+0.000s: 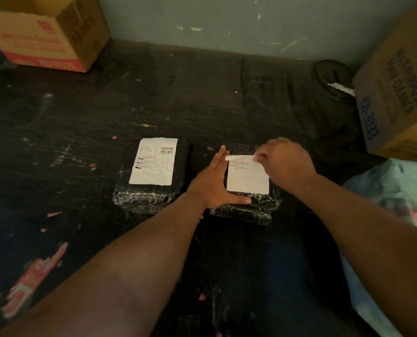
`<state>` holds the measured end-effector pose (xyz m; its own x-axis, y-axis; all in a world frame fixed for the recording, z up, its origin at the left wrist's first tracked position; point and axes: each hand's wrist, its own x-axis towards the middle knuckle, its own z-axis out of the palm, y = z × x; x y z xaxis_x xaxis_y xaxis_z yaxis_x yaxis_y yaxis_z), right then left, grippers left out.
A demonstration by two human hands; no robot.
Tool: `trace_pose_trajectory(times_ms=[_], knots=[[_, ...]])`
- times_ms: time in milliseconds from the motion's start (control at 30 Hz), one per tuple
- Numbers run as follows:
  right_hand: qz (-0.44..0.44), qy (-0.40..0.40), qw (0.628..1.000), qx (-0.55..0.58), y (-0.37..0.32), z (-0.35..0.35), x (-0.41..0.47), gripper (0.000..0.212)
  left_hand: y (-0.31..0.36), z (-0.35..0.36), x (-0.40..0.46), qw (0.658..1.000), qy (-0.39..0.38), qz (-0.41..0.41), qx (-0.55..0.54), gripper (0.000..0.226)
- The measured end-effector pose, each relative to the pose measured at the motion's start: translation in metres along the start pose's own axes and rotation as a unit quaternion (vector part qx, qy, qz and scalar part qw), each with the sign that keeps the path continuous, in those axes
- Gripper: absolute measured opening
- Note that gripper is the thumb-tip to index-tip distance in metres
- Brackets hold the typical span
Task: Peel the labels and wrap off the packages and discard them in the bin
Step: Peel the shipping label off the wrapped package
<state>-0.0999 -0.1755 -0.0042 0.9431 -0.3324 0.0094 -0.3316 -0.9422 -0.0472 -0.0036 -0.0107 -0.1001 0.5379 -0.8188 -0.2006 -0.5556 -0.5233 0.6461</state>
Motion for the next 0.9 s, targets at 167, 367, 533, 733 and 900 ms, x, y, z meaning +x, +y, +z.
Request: trace_pose_trajectory(times_ms=[167, 367, 533, 733, 900], knots=[[-0.004, 0.009, 1.000, -0.005, -0.007, -0.022, -0.013, 0.022, -0.004, 0.001, 0.000, 1.000, -0.004, -0.005, 0.012, 0.148], [0.006, 0.036, 0.999, 0.032, -0.018, -0.071, -0.027, 0.020, 0.003, 0.000, 0.008, 0.999, -0.008, -0.002, 0.039, 0.148], [0.033, 0.003, 0.999, -0.024, -0.027, -0.076, -0.037, 0.030, 0.002, 0.001, 0.005, 0.998, 0.021, 0.049, 0.041, 0.143], [0.080, -0.017, 0.996, -0.033, -0.032, -0.077, -0.033, 0.042, -0.002, 0.003, 0.005, 0.996, 0.006, 0.089, 0.030, 0.128], [0.064, 0.006, 0.998, 0.014, -0.023, -0.083, -0.037, 0.024, -0.010, 0.008, 0.008, 0.995, 0.023, 0.095, 0.014, 0.124]])
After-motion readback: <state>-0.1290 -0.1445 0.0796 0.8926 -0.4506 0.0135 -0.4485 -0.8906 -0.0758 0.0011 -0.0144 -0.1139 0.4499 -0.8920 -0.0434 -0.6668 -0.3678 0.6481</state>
